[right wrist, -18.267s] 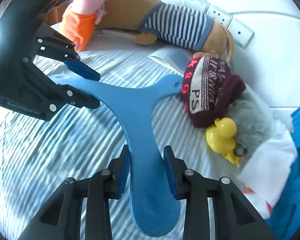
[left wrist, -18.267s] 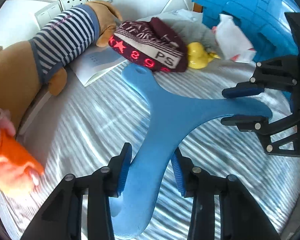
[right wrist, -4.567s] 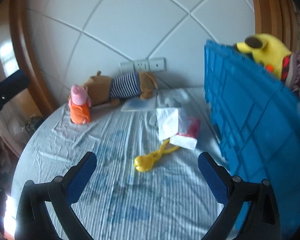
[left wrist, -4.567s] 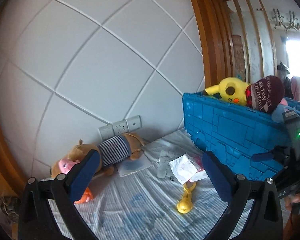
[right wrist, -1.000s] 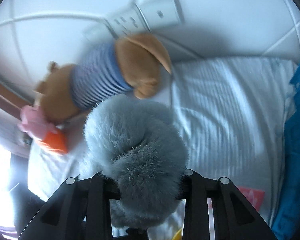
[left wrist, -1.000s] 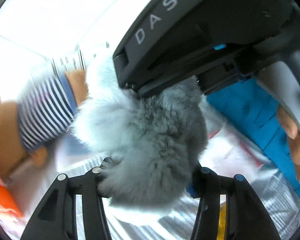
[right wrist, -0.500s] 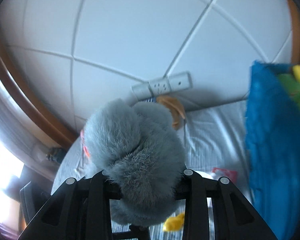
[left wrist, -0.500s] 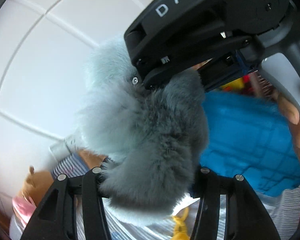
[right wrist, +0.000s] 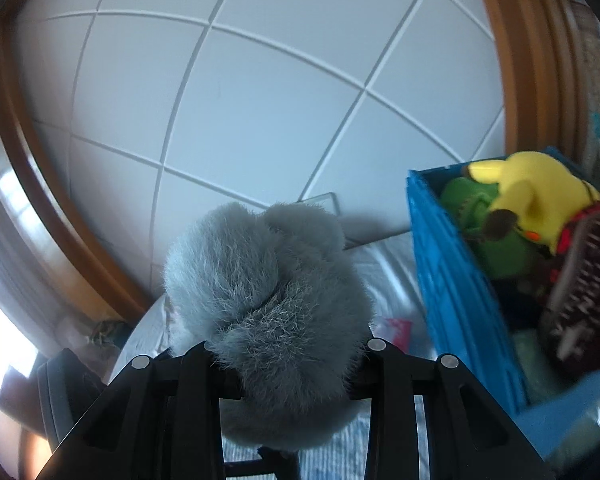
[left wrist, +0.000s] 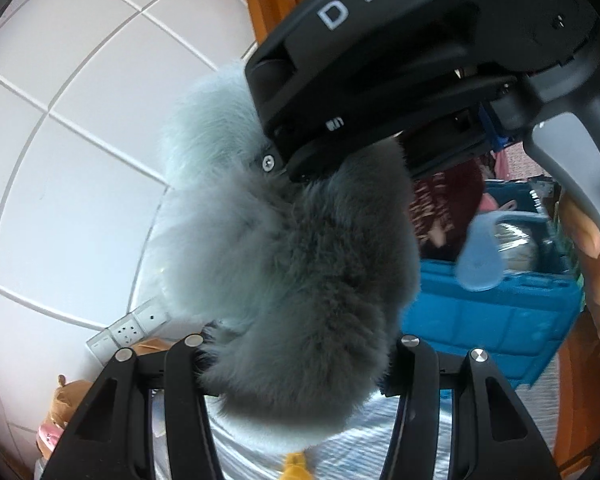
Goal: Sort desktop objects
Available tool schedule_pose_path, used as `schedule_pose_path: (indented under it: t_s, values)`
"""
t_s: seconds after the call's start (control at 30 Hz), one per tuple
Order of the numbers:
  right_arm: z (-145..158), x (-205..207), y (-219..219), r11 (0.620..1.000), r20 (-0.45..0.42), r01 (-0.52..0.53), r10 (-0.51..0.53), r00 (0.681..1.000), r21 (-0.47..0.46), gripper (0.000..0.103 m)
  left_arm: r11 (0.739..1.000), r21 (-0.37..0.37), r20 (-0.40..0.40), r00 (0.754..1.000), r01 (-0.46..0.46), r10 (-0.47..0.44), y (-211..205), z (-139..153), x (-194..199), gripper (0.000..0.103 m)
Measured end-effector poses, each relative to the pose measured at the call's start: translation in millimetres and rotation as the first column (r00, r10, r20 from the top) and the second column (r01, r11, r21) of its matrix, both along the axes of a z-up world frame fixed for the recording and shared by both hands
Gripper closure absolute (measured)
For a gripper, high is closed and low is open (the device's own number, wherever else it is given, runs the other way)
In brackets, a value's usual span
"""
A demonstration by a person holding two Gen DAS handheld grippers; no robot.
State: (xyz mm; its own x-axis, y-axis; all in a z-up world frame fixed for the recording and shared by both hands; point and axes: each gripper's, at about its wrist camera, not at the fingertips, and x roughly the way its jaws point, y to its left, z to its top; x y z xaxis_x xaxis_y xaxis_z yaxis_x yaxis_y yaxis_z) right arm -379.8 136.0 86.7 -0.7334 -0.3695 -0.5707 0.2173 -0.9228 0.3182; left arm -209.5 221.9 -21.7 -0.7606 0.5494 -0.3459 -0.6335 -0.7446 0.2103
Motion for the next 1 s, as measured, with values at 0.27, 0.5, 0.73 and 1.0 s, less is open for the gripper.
schedule_pose_path:
  t_s: [0.27,0.5,0.73,1.0]
  values:
    - [9,55,43,0.997,-0.018,0.076,-0.076,0.997,-0.001,0.071,0.999,0.001,-0.006,0.999,0.053,-0.053,28,-54,33,0.052]
    - [33,89,100,0.993,-0.067,0.113,-0.114,0.991,-0.013,0.071,0.997,0.008,-0.047,0.996,0.077,-0.076,-37,50,-1,0.052]
    - [54,95,168,0.989,-0.098,0.148,-0.149,0.984,-0.019,0.071,0.995,-0.005,-0.076,0.992,0.103,-0.103,37,64,-15,0.052]
    - [55,97,234,0.98,-0.094,0.197,-0.198,0.976,-0.026,0.071,0.99,-0.034,-0.069,0.988,0.138,-0.14,118,54,-23,0.052]
